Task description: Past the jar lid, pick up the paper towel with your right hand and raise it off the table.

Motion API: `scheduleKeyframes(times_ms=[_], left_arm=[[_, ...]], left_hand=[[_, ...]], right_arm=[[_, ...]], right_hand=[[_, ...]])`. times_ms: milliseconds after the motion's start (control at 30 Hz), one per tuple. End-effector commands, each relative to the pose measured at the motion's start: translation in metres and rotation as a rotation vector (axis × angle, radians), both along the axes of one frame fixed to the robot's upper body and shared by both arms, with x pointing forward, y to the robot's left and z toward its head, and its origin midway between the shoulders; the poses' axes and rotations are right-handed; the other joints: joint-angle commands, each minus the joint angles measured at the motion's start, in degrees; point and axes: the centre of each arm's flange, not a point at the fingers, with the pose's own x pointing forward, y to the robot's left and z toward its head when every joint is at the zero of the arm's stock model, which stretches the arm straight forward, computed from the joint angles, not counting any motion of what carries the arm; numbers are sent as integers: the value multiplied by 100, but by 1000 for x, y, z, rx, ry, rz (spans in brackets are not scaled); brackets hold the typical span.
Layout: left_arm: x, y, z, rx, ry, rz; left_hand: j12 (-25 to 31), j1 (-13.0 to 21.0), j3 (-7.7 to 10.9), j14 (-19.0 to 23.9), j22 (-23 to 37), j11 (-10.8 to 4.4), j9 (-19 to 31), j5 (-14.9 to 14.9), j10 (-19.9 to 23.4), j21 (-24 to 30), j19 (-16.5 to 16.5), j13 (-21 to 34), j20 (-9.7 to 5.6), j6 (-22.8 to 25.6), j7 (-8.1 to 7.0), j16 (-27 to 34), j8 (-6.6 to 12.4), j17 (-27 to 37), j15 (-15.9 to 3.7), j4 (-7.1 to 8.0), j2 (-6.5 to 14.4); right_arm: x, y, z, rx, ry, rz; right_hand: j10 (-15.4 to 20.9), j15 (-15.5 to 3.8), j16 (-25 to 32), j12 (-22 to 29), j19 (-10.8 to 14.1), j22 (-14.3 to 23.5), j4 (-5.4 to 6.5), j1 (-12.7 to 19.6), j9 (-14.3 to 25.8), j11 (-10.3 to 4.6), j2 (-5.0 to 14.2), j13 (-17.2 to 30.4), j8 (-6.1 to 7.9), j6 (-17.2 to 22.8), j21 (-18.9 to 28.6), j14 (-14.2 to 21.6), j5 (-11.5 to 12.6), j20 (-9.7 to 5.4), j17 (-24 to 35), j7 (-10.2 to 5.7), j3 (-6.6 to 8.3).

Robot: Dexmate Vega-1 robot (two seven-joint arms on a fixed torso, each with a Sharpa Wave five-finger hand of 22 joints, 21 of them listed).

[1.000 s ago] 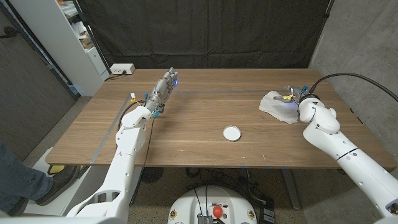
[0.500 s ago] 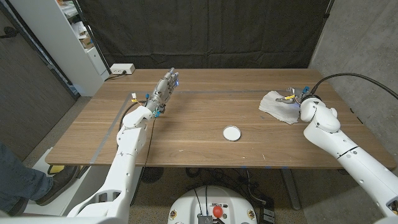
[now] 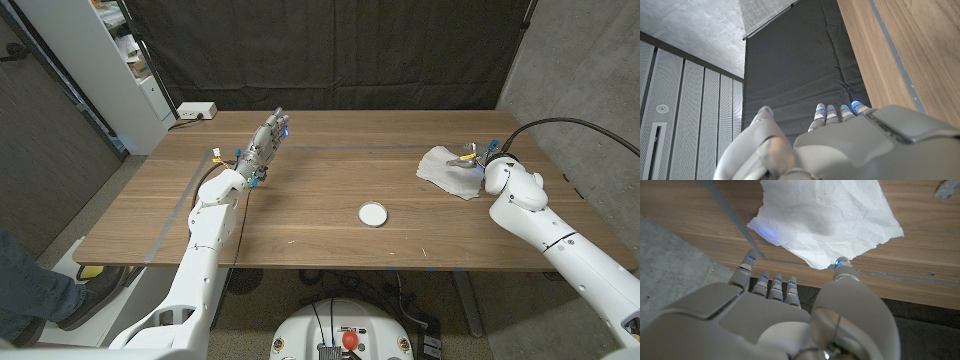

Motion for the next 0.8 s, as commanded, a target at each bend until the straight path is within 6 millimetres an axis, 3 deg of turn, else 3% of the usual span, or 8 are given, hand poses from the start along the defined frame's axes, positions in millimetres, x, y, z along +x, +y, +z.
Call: scheduleKeyframes(times_ms=[33, 800], left_arm=[[-2, -1, 1, 5, 3, 5], [-3, 1, -3, 1, 10, 12]], left_hand=[[0, 19, 14, 16, 17, -17, 27, -13, -8, -5, -593, 32, 46, 55, 21, 10, 34, 27, -23, -14, 57], [-1, 12, 6, 17, 18, -30, 28, -14, -5, -15, -600, 33, 69, 70, 13, 10, 34, 28, -22, -29, 64]], right_arm=[[7, -6, -2, 9, 24, -10], [19, -9, -8, 17, 65, -25]], right_hand=[[6, -14, -11, -4, 67, 10, -46, 74, 20, -33, 12, 8, 24, 24, -24, 43, 44, -8, 15, -29, 17], [79, -43, 11, 24, 110, 13, -105, 174, 24, -39, 15, 12, 46, 86, -25, 104, 88, -14, 23, -54, 42]])
